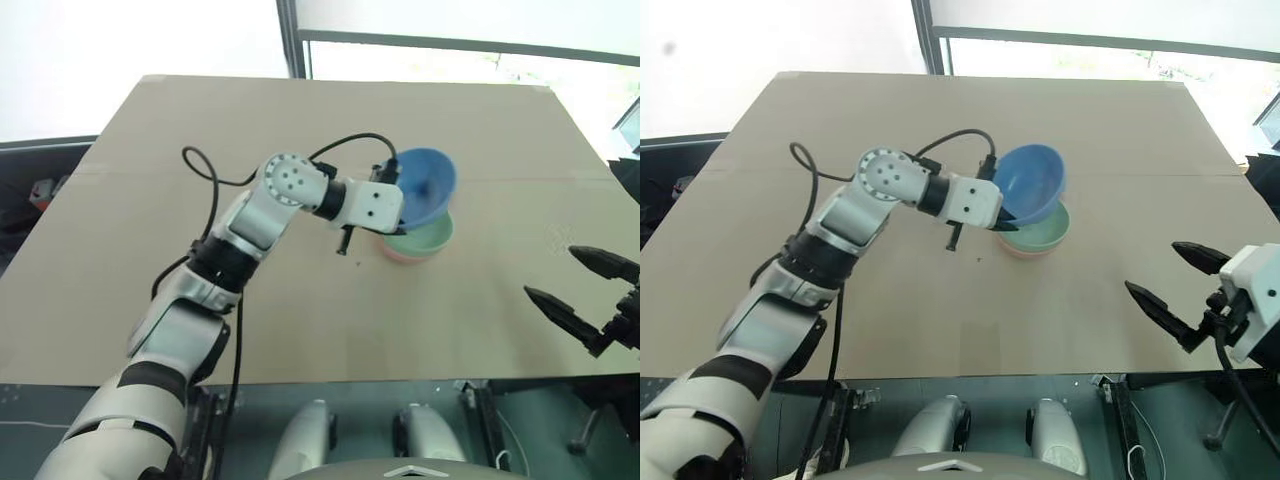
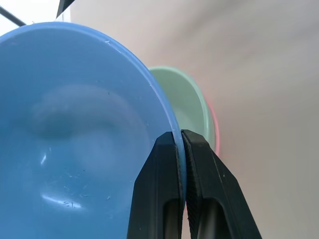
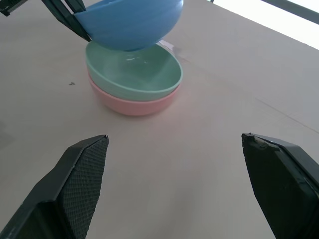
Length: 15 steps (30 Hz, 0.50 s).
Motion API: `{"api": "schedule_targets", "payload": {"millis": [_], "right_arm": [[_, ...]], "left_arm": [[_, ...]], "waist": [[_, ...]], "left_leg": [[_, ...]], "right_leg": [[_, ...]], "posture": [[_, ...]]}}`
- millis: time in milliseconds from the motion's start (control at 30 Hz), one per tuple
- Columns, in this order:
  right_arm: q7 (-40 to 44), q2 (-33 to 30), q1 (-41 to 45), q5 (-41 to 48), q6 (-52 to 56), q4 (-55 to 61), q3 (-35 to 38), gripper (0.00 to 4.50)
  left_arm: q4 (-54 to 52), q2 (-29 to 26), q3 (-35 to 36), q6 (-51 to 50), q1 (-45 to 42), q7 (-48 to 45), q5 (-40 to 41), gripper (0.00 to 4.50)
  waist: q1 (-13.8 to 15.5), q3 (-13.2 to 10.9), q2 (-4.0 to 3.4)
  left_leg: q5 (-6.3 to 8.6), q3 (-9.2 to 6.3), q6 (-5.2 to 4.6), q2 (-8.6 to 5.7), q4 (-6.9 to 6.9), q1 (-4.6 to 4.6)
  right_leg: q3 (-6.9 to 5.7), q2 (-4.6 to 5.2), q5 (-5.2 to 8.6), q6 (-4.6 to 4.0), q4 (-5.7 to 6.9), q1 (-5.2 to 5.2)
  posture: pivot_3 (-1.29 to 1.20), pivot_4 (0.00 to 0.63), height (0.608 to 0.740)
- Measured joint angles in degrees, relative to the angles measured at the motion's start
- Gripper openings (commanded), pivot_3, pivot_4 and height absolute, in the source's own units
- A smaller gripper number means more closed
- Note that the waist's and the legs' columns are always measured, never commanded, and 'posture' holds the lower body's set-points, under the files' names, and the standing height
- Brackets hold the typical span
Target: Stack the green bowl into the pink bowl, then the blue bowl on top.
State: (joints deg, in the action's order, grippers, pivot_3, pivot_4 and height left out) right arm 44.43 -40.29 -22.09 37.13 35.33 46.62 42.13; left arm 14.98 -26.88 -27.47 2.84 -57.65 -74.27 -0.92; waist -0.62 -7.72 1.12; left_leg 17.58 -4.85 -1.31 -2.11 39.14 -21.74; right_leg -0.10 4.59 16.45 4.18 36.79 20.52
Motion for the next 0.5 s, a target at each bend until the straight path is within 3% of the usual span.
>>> {"api": "schedule_targets", "payload": {"millis": [167, 333, 400, 500], "right_arm": [[-1.3, 0.2, 0.6, 1.0, -0.7, 0.7, -0.9, 4.5], [-1.8, -0.6, 1.9, 1.8, -1.0, 0.7, -2.5, 4.5], [-1.4, -1.7, 2.8, 1.8, -1.0, 0.1, -3.8, 4.5], [-1.0, -3.0, 5.4, 1.3, -1.6, -2.0, -6.4, 4.5]], "left_arm": [[1.6, 1.1, 0.5, 1.7, -0.1, -1.4, 0.1, 2.6], [-0.9, -0.3, 6.3, -6.8, 0.5, -0.4, 4.5, 2.6], [-5.4, -2.6, 12.2, -16.1, 2.4, 0.8, 9.7, 2.6], [-11.7, -2.2, 23.1, -18.9, 9.9, 7.3, 16.3, 2.6]], "waist": [[0.0, 0.0, 0.0], [-0.1, 0.0, 0.0], [-0.5, 0.0, -0.03], [-0.5, 0.0, -0.05]], "left_leg": [[0.0, 0.01, 0.0, 0.14, 0.01, 0.01], [0.03, -0.04, -0.06, 0.16, -0.01, -0.06], [0.04, -0.01, -0.06, 0.22, -0.07, -0.02], [0.03, -0.03, -0.05, 0.31, -0.05, 0.02]], "right_leg": [[0.03, -0.04, 0.0, 0.0, 0.02, 0.01], [0.02, -0.03, -0.01, 0.02, 0.04, 0.04], [0.02, -0.04, -0.01, 0.02, 0.04, 0.06], [0.01, -0.02, -0.01, 0.02, 0.02, 0.03]], "posture": [[0.0, 0.15, 0.74], [0.0, 0.15, 0.74], [0.0, 0.15, 0.74], [0.0, 0.15, 0.74]]}}
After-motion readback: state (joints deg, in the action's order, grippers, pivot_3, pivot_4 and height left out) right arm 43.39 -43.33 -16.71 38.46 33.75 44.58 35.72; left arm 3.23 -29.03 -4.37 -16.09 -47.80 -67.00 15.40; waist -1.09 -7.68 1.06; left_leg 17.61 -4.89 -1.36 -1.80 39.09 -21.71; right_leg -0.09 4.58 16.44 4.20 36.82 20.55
